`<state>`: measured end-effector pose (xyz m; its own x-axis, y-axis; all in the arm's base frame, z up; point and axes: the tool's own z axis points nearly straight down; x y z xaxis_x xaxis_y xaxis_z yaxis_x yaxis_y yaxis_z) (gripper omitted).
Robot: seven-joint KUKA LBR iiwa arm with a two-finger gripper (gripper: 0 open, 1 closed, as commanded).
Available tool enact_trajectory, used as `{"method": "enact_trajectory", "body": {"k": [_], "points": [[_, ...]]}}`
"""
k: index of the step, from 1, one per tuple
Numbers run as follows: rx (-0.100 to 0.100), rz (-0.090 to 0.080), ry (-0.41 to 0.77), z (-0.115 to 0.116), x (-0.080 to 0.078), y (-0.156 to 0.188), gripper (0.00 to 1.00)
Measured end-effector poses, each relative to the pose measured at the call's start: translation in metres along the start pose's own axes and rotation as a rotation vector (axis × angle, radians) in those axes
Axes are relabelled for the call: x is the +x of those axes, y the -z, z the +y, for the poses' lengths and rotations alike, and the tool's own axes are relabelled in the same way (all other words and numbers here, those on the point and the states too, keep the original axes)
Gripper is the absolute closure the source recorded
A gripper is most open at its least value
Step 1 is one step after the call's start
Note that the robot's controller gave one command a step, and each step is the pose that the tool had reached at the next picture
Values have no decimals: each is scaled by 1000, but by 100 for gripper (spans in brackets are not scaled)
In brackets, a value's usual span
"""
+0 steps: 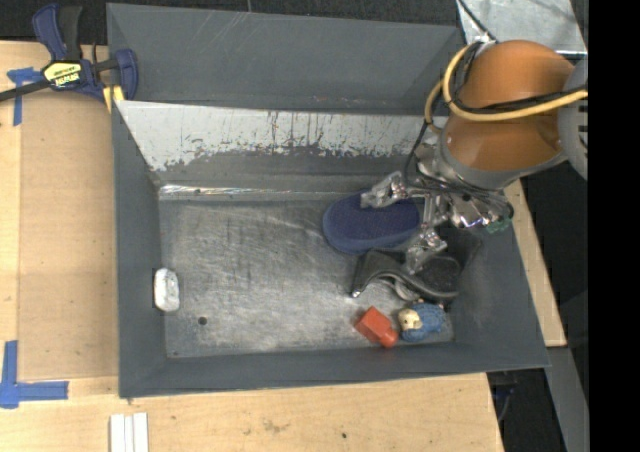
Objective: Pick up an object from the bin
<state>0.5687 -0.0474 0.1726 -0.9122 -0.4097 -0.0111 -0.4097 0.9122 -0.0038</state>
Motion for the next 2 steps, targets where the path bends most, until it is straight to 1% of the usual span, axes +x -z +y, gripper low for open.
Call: {"method": "enact_trajectory", "body": {"k": [1,2], "points": [[1,0,-48,-10,-18,-56,0],[-6,5,126,-5,-22,-60,0]]}}
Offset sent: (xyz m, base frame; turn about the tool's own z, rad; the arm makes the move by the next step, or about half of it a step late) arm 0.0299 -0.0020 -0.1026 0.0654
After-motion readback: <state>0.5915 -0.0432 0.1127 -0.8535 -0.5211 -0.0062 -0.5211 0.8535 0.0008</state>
